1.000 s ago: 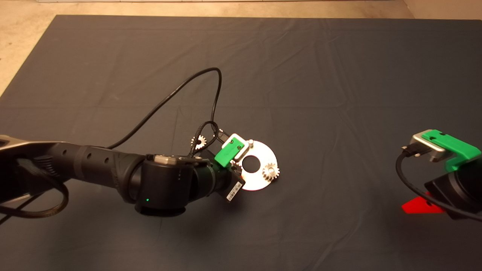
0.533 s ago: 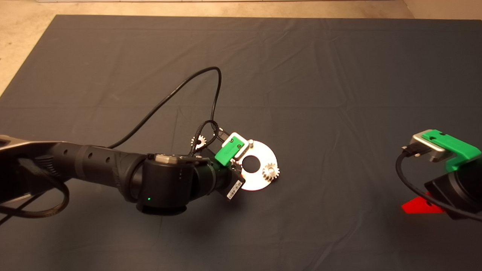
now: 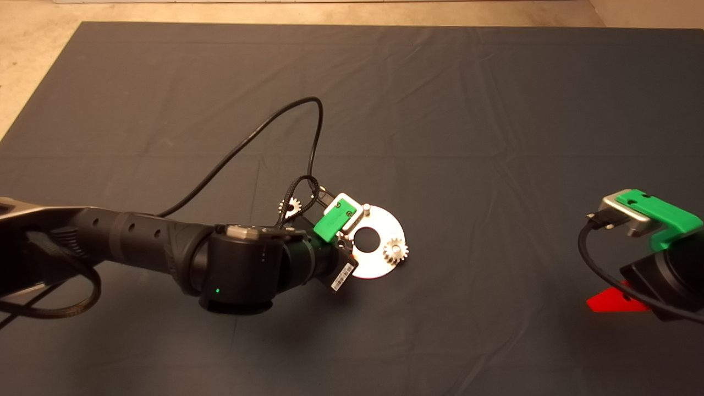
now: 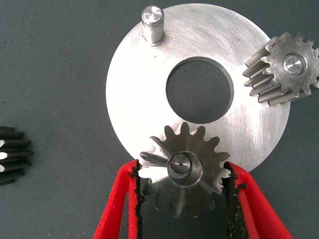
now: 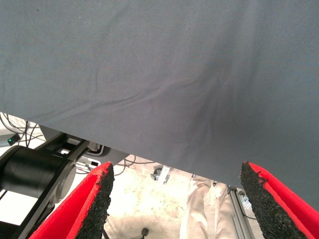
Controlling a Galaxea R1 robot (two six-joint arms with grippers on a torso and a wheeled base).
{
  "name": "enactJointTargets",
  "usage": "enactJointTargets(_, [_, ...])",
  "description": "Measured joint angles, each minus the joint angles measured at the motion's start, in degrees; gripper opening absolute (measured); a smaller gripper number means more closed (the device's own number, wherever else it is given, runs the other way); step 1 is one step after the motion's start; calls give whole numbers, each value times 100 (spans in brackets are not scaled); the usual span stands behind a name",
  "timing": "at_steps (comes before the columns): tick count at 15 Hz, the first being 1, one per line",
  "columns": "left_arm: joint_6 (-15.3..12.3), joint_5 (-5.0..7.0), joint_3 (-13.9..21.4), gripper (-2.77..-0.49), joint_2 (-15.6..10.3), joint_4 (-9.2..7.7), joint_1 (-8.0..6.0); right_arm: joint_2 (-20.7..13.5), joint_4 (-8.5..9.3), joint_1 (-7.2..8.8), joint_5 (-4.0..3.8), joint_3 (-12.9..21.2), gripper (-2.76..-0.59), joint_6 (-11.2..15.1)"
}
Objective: Install three planetary gears onto the carrier pins
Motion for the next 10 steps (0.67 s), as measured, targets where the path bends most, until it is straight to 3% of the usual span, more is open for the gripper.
enactJointTargets(4, [-40, -5, 0, -249, 0, 46, 52, 0, 0, 2, 0, -2, -149, 0])
enactJointTargets(7, [-94, 1, 0, -249, -15, 200, 162, -4, 0, 0, 0, 1, -149, 0])
enactJointTargets(10, [-96, 4, 0, -249, -13, 200, 159, -9, 9, 2, 1, 1, -149, 0])
